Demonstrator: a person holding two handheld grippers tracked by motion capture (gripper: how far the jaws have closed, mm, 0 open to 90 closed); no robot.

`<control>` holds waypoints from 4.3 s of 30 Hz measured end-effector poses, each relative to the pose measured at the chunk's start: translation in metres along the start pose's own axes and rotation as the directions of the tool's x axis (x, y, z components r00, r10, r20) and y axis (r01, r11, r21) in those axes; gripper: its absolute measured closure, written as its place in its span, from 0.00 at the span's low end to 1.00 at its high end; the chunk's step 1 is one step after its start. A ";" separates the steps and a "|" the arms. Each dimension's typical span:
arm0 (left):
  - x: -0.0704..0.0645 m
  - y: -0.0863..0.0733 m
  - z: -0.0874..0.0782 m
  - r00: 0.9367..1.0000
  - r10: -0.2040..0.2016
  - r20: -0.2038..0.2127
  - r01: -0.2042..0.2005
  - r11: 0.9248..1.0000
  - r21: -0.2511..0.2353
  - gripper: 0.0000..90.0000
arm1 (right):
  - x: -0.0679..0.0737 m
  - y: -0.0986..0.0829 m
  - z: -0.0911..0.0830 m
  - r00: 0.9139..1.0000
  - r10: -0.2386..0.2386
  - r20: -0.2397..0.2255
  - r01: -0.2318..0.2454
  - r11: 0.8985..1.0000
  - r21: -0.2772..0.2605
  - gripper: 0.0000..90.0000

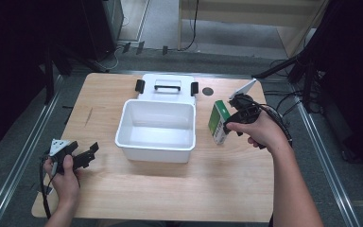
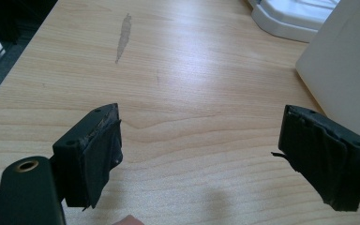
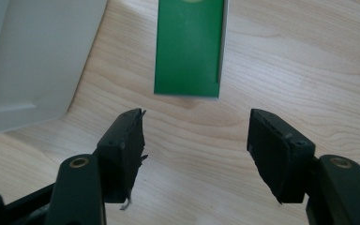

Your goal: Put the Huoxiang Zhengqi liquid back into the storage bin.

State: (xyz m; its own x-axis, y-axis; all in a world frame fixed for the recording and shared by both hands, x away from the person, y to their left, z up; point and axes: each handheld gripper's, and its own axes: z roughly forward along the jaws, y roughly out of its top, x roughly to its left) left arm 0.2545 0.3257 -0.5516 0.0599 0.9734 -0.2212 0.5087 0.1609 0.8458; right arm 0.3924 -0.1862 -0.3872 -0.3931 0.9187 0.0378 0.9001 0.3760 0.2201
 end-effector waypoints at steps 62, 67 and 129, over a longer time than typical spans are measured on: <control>0.000 0.000 0.000 1.000 -0.002 -0.004 0.002 1.000 -0.005 0.16 | 0.015 0.032 -0.038 0.936 -0.347 0.055 0.350 0.933 -0.080 0.71; 0.000 0.000 0.000 1.000 0.000 -0.005 0.000 1.000 -0.002 0.16 | 0.023 0.028 -0.058 0.880 -0.469 0.074 0.475 0.872 -0.123 0.72; 0.001 0.000 0.001 1.000 -0.009 0.000 0.009 1.000 -0.005 0.16 | 0.133 0.066 -0.079 0.457 -0.889 -0.025 0.850 0.444 -0.284 0.72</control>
State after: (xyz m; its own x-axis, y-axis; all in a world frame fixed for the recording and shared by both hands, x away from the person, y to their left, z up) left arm 0.2554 0.3265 -0.5519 0.0556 0.9718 -0.2290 0.5048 0.1705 0.8462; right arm 0.3847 -0.0486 -0.2910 -0.9846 0.0821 -0.1545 0.0123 0.9134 0.4068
